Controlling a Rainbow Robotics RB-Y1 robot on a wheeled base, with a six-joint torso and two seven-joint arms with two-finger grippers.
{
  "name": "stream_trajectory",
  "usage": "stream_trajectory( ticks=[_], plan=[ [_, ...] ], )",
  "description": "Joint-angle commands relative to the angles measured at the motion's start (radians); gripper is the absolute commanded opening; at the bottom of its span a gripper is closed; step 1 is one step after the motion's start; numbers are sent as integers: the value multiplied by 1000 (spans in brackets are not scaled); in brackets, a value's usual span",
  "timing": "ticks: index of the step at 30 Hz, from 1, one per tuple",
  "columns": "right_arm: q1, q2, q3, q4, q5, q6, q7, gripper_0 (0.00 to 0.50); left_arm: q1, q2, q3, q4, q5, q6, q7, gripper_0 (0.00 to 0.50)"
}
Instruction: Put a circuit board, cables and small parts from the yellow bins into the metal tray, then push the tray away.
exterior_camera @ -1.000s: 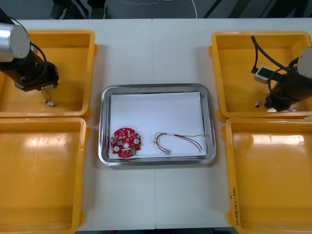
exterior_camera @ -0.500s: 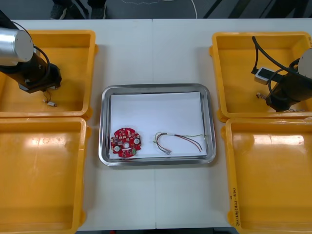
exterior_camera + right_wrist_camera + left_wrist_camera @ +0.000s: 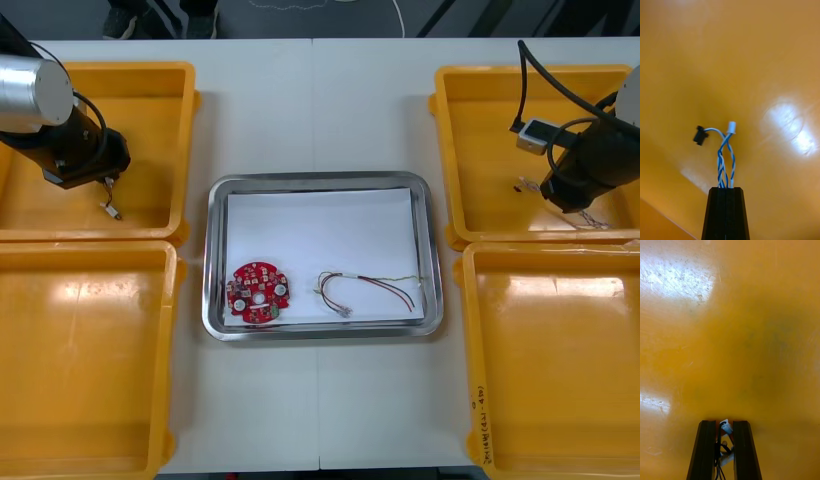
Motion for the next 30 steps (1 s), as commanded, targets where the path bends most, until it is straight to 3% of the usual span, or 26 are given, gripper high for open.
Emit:
stream_trajectory(
  ticks=[1, 8, 14, 22, 23, 24, 25, 26, 27, 30],
  plan=[
    [-81, -24, -23, -2, -26, 8, -2, 0, -73, 4, -12, -4, -7, 45, -59, 0],
    [-87, 9, -21, 3, -41, -26, -8, 0, -92, 46, 8, -78, 0, 144, -48, 0],
    [-87, 40, -15, 82, -84, -93, -17, 0, -92, 80, 48, -176, 2, 249, -42, 0],
    [-87, 52, -15, 96, -81, -110, -13, 0, -92, 115, 107, -294, 11, 382, -30, 0],
    [-87, 52, -15, 96, -80, -110, -13, 39, -92, 122, 113, -308, 16, 397, -28, 0],
    [-87, 52, -15, 96, -80, -110, -11, 170, -92, 125, 116, -320, 20, 410, -27, 0],
    [-87, 51, -15, 96, -80, -110, -11, 228, -92, 126, 119, -326, 22, 416, -25, 0],
    [-87, 51, -15, 96, -80, -110, -10, 319, -92, 131, 126, -337, 26, 430, -24, 0],
    [-87, 49, -15, 96, -78, -110, -10, 373, -94, 132, 136, -351, 31, 446, -21, 0],
    [-88, 45, -15, 96, -80, -112, -10, 461, -92, 137, 163, -381, 39, 480, -16, 0]
  ],
)
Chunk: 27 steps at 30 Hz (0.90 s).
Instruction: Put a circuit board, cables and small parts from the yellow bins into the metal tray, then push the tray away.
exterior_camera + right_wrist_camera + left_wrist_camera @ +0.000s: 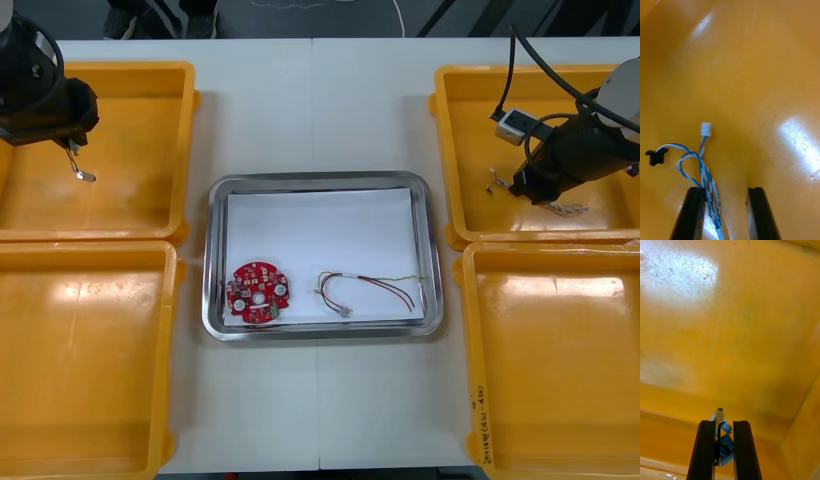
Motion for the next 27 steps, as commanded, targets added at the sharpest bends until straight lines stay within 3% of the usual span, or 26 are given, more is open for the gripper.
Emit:
stream_trajectory(
  ticks=[1, 12, 27],
  plan=[
    [-47, -7, -15, -14, -4, -9, -9, 475, -48, 57, 71, -77, 20, 60, -14, 0],
    [-88, -61, -16, -17, -43, 89, 9, 500, -51, 59, 196, -204, 45, 193, 1, 0],
    [-74, -161, 45, -23, -149, 130, 66, 500, -78, 59, 201, -221, 46, 193, 27, 14]
  ],
)
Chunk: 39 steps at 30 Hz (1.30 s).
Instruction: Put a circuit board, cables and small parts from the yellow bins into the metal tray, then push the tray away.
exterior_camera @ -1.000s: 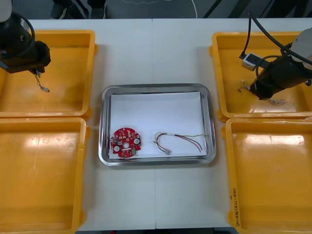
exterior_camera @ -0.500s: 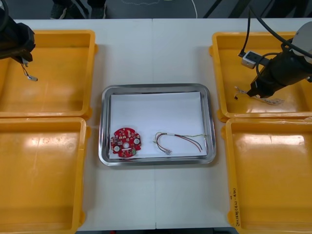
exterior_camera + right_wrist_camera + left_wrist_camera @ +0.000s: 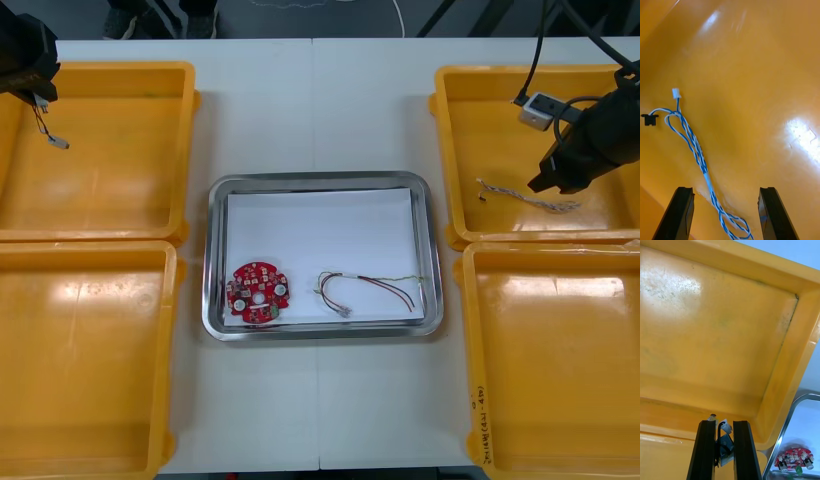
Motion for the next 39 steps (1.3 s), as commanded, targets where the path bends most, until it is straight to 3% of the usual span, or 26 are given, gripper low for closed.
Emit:
stream_trajectory(
  ticks=[1, 2, 4, 5, 6, 7, 20, 27, 39],
  plan=[
    [-27, -77, 55, -23, -56, 1, 41, 500, -56, 46, 19, -32, 10, 9, 27, 60],
    [-25, -80, 63, -23, -61, -2, 44, 500, -54, 46, 19, -32, 10, 9, 27, 112],
    [-16, -86, 87, -23, -82, -15, 48, 500, -54, 46, 19, -32, 13, 9, 28, 340],
    [-14, -87, 89, -23, -84, -18, 48, 500, -54, 47, 19, -32, 11, 9, 28, 393],
    [-11, -87, 92, -23, -84, -22, 51, 500, -54, 47, 19, -32, 11, 9, 30, 477],
    [-8, -87, 98, -23, -84, -24, 54, 500, -54, 46, 19, -33, 13, 9, 32, 500],
    [-5, -86, 210, -21, -61, -47, 61, 499, -43, 47, 16, -36, 10, 9, 45, 500],
    [15, -86, 233, -23, -47, -65, 64, 500, -11, 46, -41, -32, 2, 9, 50, 500],
    [33, -81, 304, -21, -42, -137, 48, 498, 1, 46, -188, 109, 39, -37, 45, 500]
  ],
)
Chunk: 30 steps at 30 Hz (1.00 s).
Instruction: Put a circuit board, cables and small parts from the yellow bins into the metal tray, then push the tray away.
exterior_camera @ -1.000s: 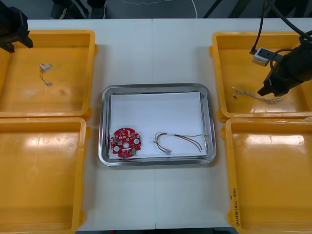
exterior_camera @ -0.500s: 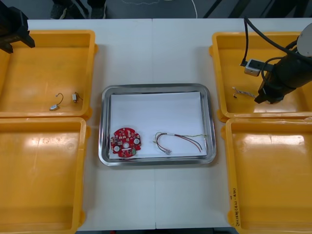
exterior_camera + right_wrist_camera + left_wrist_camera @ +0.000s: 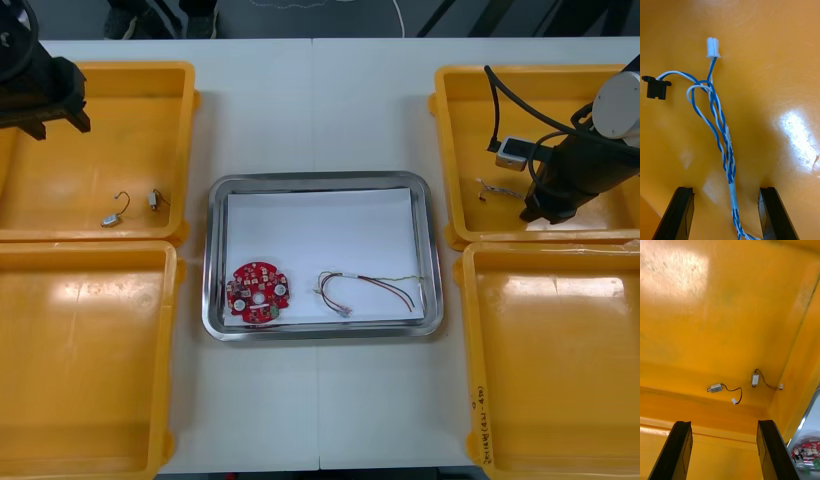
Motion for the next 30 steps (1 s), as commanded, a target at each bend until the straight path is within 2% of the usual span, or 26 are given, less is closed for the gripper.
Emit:
stream_trajectory(
  ticks=[1, 6, 8, 9, 10, 11, 12, 13, 14, 15, 26, 30],
  plan=[
    [6, -39, 46, -23, 3, -33, 14, 500, -4, 45, -61, 51, 21, -41, 45, 500],
    [14, -27, 47, -21, 6, -50, 7, 496, 3, 45, -108, 105, 39, -112, 31, 500],
    [15, -21, 47, -21, 8, -50, 7, 449, 13, 45, -116, 110, 44, -136, 25, 500],
    [15, -19, 47, -21, 8, -52, 3, 393, 23, 45, -118, 110, 45, -155, 20, 500],
    [15, -18, 47, -21, 8, -50, 2, 315, 34, 45, -118, 110, 48, -170, 14, 500],
    [15, -18, 47, -21, 8, -50, 0, 267, 39, 45, -118, 110, 50, -179, 13, 500],
    [15, -18, 47, -21, 8, -50, -3, 156, 51, 45, -119, 110, 50, -196, 5, 500],
    [17, -16, 49, -20, 8, -50, -4, 109, 57, 45, -119, 110, 50, -204, -1, 500],
    [15, -16, 47, -10, 5, -53, -7, 42, 69, 44, -119, 110, 50, -218, -23, 500],
    [15, -15, 47, -1, 0, -58, -9, 0, 78, 42, -119, 110, 50, -228, -38, 500],
    [11, -15, 27, 11, -9, -76, -9, 0, 151, 30, -122, 110, 51, -296, -153, 500],
    [-6, -23, -11, -6, -9, -27, -6, 0, 171, 19, -122, 110, 56, -316, -202, 500]
  ],
)
